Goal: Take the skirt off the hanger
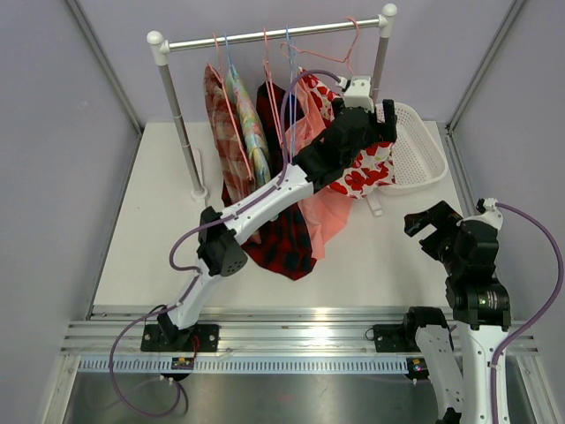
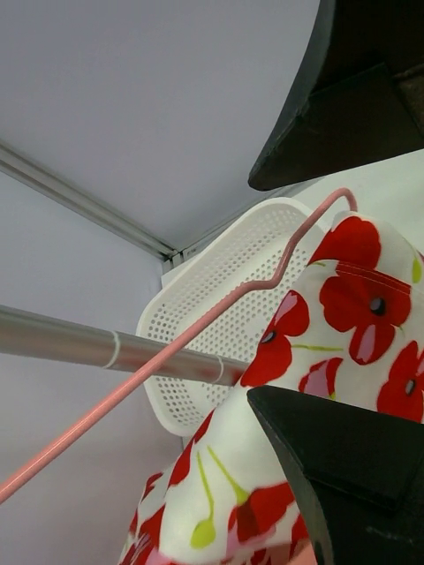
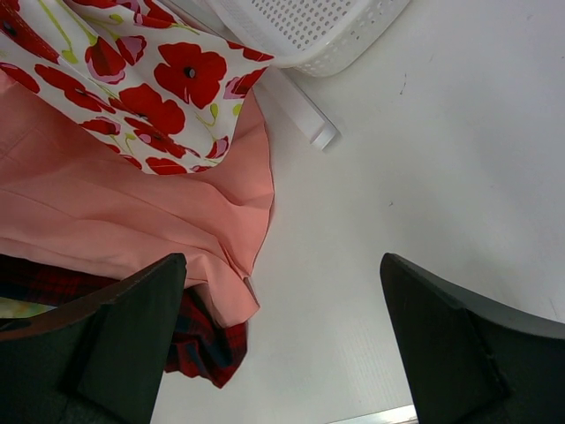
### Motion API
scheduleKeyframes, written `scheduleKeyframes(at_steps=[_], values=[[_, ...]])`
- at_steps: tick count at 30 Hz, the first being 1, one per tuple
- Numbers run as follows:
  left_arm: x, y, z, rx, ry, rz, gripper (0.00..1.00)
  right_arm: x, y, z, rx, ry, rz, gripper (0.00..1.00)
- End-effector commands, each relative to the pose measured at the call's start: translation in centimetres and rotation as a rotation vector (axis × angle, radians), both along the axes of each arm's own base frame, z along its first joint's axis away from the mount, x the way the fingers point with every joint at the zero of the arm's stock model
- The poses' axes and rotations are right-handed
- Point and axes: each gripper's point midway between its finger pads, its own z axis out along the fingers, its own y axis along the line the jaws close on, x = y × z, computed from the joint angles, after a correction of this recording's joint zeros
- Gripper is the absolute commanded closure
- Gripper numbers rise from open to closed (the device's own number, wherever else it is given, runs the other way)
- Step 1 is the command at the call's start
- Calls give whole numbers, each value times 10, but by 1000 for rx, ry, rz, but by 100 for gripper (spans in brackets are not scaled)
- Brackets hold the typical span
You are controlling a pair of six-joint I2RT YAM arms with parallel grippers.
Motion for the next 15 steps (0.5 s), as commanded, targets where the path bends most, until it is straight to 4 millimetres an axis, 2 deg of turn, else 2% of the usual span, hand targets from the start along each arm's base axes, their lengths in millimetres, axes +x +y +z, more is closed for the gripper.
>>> scheduleKeyframes(at_steps=[1, 5, 7, 8, 9, 10, 13, 15], values=[[9, -7, 33, -151, -75, 37, 8, -3, 2, 12, 0, -32, 13, 0], [12, -4, 39, -169, -97, 59, 34, -2, 2, 10, 2, -31, 12, 0], [8, 3, 51, -163, -117, 65, 39, -1, 2, 10, 3, -33, 12, 0], [6, 7, 56, -160, -123, 67, 43, 0, 2, 10, 5, -33, 11, 1], [5, 10, 52, -139, -118, 71, 51, 0, 3, 9, 2, -31, 14, 1], [-1, 20, 69, -145, -137, 76, 55, 1, 2, 10, 0, -35, 13, 1], [-14, 41, 88, -132, -148, 83, 67, 3, 2, 13, -4, -46, 15, 1], [-22, 48, 95, -117, -148, 74, 78, 4, 12, 19, 0, -67, 77, 1]])
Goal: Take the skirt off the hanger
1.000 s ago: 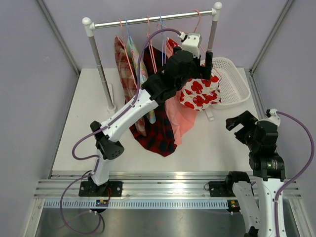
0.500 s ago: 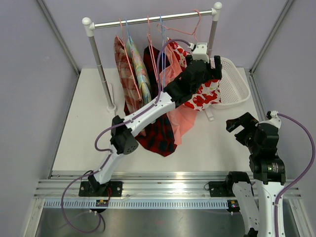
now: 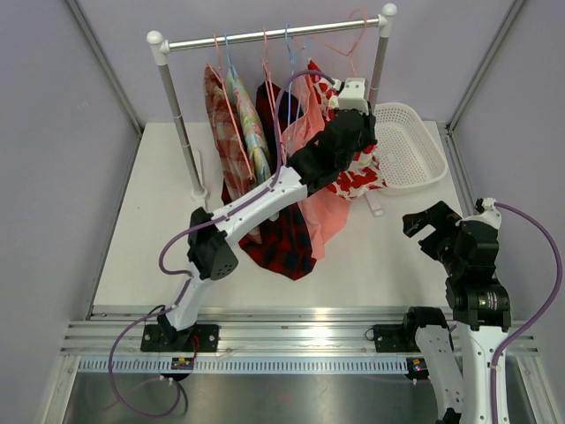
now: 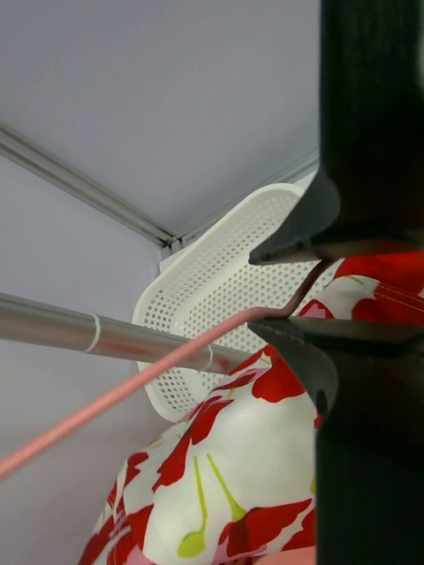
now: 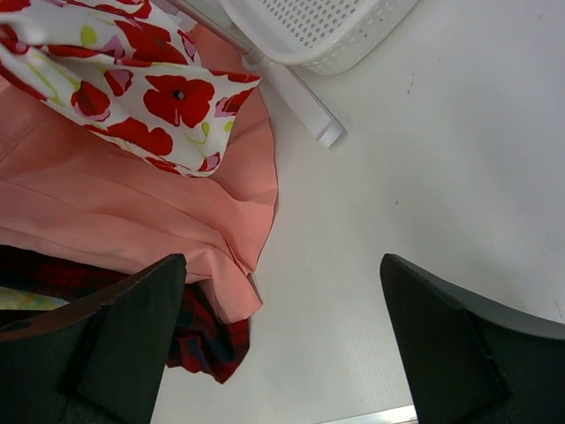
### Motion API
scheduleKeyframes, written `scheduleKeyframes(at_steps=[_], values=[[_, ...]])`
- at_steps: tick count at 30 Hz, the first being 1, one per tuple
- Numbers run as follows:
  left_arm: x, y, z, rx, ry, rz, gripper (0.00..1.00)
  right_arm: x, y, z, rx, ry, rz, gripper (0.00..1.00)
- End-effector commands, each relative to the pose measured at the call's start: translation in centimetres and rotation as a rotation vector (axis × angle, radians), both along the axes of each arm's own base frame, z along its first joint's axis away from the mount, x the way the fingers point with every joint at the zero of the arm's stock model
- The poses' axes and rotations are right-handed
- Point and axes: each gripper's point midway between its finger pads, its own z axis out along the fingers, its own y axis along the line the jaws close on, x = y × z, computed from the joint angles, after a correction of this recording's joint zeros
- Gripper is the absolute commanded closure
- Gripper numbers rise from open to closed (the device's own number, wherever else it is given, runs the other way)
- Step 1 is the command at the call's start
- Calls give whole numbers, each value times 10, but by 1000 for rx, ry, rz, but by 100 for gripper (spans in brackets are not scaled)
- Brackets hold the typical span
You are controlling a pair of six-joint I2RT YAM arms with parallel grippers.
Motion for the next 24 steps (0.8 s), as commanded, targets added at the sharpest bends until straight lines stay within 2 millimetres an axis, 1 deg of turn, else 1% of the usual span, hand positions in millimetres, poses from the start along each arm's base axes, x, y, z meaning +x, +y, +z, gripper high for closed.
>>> scheduleKeyframes(at_steps=[1, 2, 3, 4, 5, 6, 7, 8, 9, 10, 11, 12, 13, 14, 15, 16, 17, 18, 19, 20, 21, 22, 23, 24], values=[[-33, 54, 116, -132, -149, 35, 87, 7, 14, 29, -7, -101, 94, 1], [-36, 58, 117, -119, -144, 33, 95, 8, 24, 36, 5, -120, 159, 1], [-41, 61, 121, -116, -145, 27, 100, 10, 31, 42, 0, -141, 203, 1], [-45, 64, 125, -116, -143, 21, 100, 13, 37, 62, 0, -205, 244, 1], [-53, 72, 133, -114, -140, 12, 100, 16, 51, 69, 21, -218, 328, 0], [-58, 74, 138, -115, -141, -7, 100, 18, 58, 78, 31, -243, 371, 1], [-63, 77, 142, -116, -142, -13, 100, 20, 64, 100, 29, -309, 413, 1], [-71, 86, 149, -112, -142, -17, 100, 25, 72, 105, 50, -307, 458, 0], [-74, 88, 151, -111, -143, -19, 100, 28, 74, 113, 61, -318, 466, 1], [-78, 92, 153, -111, -143, -22, 100, 30, 75, 132, 55, -361, 476, 1], [-81, 99, 156, -111, -143, -19, 100, 37, 79, 135, 63, -350, 506, 1], [-83, 101, 156, -109, -140, -14, 100, 41, 81, 141, 65, -359, 518, 1], [-84, 104, 156, -107, -138, -11, 100, 42, 84, 158, 65, -397, 544, 0], [-85, 107, 155, -100, -132, -7, 100, 53, 87, 157, 84, -377, 559, 1], [-86, 108, 156, -100, -129, -7, 100, 57, 89, 161, 93, -379, 572, 1], [-87, 109, 155, -102, -122, -8, 100, 61, 94, 173, 98, -412, 593, 1], [-88, 108, 154, -101, -118, -14, 100, 73, 101, 169, 124, -387, 612, 1], [-88, 107, 152, -101, -114, -19, 100, 74, 117, 170, 133, -387, 664, 1], [-89, 107, 151, -104, -108, -21, 100, 82, 140, 169, 117, -380, 706, 1], [-89, 106, 151, -104, -106, -24, 100, 84, 157, 167, 99, -371, 741, 1], [-89, 105, 147, -100, -100, -25, 100, 84, 170, 174, 76, -372, 761, 1], [-89, 105, 146, -99, -97, -25, 100, 101, 181, 161, 48, -331, 741, 1], [-89, 106, 146, -96, -95, -23, 100, 100, 197, 159, 32, -328, 774, 0], [-89, 106, 144, -94, -92, -23, 100, 95, 214, 163, 38, -341, 813, 1]])
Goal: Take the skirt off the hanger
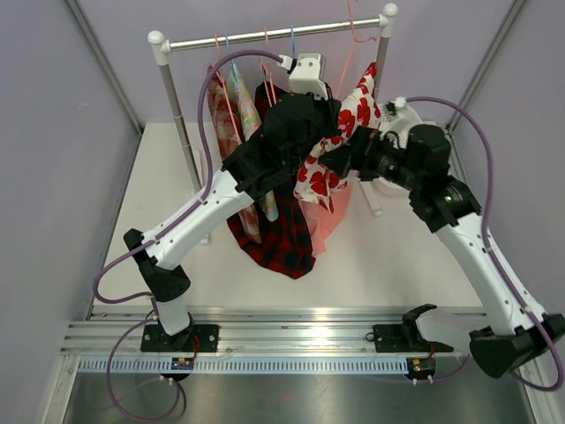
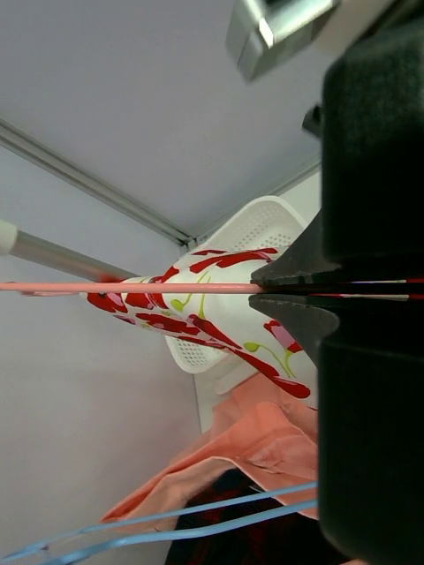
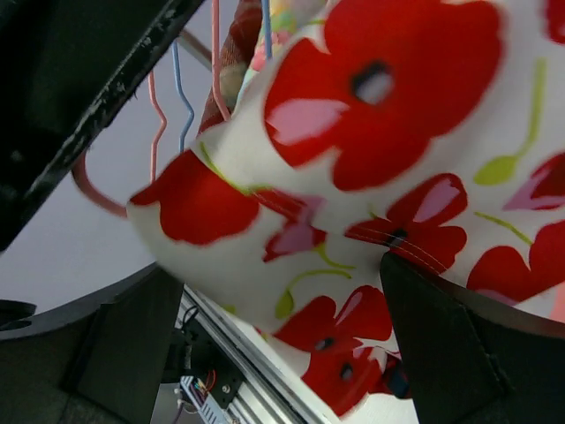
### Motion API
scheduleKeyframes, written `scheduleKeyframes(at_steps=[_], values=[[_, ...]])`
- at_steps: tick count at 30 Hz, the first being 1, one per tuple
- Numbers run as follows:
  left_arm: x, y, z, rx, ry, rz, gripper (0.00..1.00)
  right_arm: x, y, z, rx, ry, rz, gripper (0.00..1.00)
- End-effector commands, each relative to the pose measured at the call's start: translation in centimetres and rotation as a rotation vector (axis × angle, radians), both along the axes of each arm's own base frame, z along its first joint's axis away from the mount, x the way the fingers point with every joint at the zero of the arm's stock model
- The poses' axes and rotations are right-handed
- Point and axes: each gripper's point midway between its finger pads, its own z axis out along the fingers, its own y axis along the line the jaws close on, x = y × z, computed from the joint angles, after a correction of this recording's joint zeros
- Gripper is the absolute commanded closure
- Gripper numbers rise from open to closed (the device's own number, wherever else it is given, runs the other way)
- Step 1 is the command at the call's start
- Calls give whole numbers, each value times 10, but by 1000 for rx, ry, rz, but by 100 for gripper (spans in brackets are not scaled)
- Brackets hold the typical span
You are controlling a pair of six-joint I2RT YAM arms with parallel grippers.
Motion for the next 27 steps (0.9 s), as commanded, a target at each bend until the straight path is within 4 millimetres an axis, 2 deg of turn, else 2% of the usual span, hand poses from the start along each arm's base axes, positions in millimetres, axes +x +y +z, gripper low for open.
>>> scheduleKeyframes(at_steps=[1, 3, 7, 11, 18, 22, 27], values=[[-11, 7, 29, -76, -44, -17, 100, 14, 32, 10, -39, -77, -4, 1], [-12, 10, 31, -75, -48, -15, 100, 18, 37, 5, -11, -67, -10, 0], [-17, 20, 36, -75, -60, -6, 100, 23, 30, -3, -18, -57, -64, 3], [-19, 24, 37, -75, -64, 0, 100, 23, 19, -9, -50, -58, -115, 34], [-17, 26, 35, -63, -64, 13, 100, 9, 6, -19, -92, -41, -132, 24], [-18, 27, 37, -65, -69, 15, 100, 1, 3, -18, -79, -41, -128, 6], [-17, 32, 38, -57, -73, 29, 100, -5, -1, -16, -73, -47, -137, 5]])
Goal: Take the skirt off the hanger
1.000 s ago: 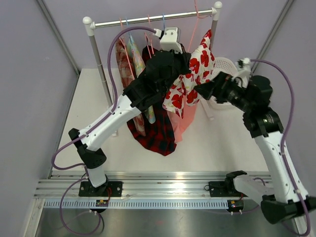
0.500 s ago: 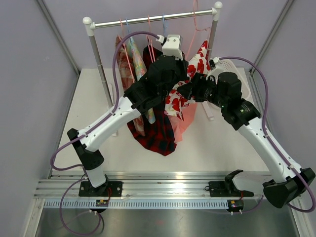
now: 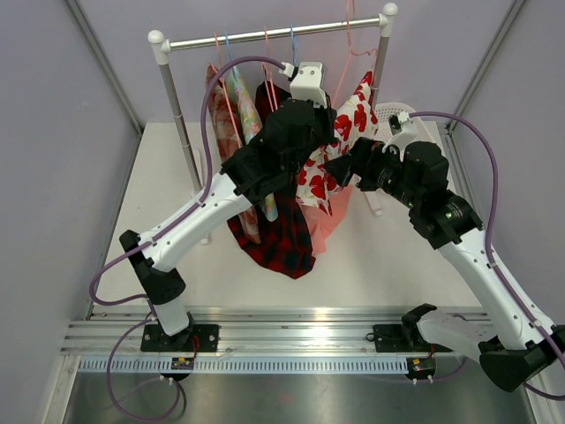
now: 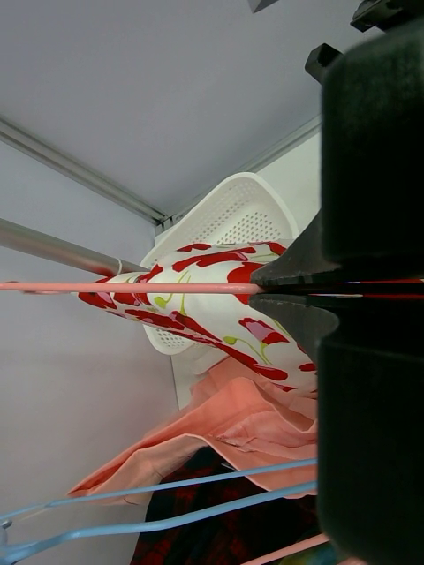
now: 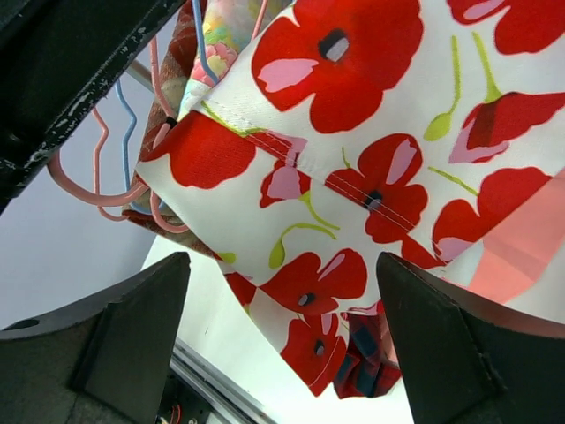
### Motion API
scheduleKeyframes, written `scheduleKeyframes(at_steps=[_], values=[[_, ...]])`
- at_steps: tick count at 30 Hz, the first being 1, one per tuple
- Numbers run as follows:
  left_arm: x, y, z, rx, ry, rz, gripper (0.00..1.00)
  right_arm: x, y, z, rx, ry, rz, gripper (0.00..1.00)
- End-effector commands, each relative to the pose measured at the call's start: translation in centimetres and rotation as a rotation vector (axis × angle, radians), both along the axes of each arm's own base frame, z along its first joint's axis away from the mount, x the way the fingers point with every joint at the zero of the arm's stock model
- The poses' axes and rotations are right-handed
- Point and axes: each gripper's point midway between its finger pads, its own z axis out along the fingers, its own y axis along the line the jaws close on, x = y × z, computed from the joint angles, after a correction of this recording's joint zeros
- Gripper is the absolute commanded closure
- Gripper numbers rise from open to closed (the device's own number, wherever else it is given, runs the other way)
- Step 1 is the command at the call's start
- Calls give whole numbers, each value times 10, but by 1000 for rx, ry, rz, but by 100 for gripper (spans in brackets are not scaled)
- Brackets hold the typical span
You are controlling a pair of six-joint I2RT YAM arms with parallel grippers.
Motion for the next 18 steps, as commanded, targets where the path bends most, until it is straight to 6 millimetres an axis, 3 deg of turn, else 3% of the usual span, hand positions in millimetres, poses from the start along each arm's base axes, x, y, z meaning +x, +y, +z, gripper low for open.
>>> scheduleKeyframes(at_steps=[1, 4, 11, 16, 18], values=[[-16, 26, 67, -140, -116, 14, 100, -3, -7, 10, 5, -43, -28, 6], [-18, 28, 69, -145, -115, 14, 100, 1, -10, 7, -13, -39, -49, 9], [-21, 31, 70, -157, -112, 9, 100, 14, -9, 0, -32, -29, -81, 25], [-22, 31, 68, -159, -108, 6, 100, 23, -6, -4, -32, -25, -91, 45], [-23, 31, 68, -166, -106, 4, 100, 25, -4, -2, -20, -32, -85, 47]])
